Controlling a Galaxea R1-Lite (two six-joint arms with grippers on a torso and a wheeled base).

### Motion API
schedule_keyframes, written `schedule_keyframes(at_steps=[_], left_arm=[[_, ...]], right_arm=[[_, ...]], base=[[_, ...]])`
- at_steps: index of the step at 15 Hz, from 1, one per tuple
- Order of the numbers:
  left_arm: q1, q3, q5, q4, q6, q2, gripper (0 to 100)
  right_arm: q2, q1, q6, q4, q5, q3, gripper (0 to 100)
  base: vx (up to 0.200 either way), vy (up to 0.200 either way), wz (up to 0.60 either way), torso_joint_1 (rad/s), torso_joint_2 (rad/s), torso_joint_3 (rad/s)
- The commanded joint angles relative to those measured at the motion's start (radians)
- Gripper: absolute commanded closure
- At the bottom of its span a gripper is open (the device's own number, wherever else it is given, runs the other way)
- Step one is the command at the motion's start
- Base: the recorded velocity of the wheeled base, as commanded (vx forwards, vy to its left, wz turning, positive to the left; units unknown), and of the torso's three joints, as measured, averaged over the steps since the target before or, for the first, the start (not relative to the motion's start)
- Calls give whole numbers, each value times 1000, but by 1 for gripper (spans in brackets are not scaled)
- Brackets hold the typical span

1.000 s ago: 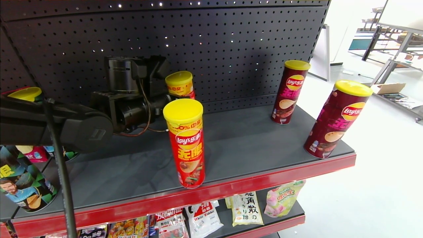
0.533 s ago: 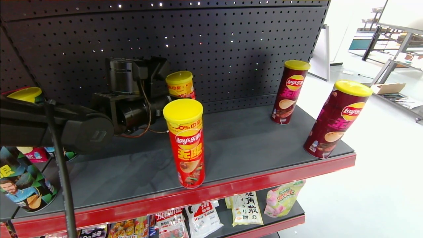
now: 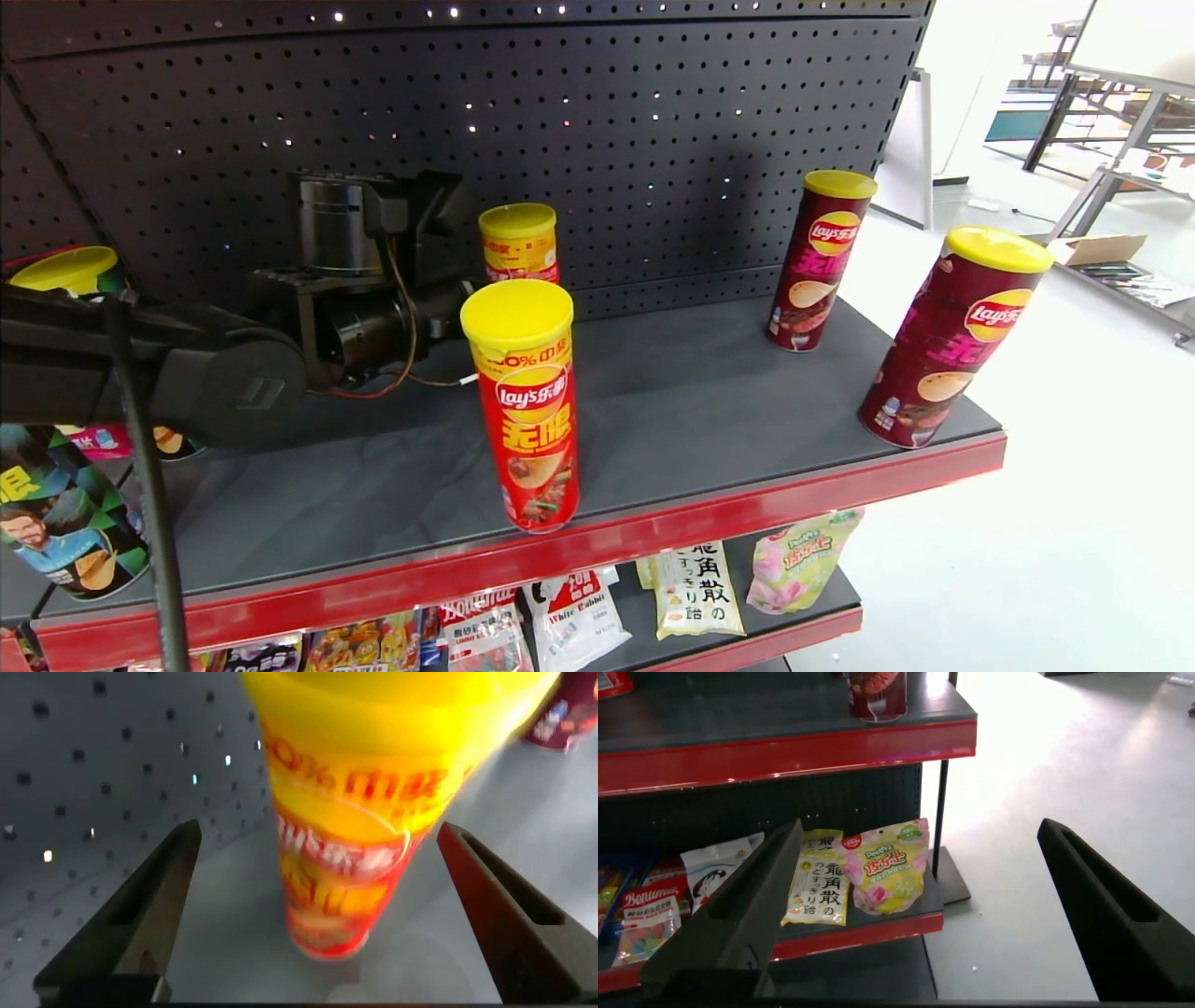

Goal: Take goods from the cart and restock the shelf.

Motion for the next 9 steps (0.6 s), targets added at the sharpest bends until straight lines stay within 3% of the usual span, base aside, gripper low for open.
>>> schedule_keyframes(at_steps=[1,6,9], left_arm=[[7,49,0,3,-2,-49,0],[35,168,-2,7,-5,-155,0],[60,302,-9,85,-7,-311,0]], right_arm=[[1,0,-1,0,0,0,0],[1,0,-1,0,0,0,0],[1,0,-1,0,0,0,0]], base=[[0,0,0,0,0,0],[0,0,0,0,0,0],[0,0,0,0,0,0]])
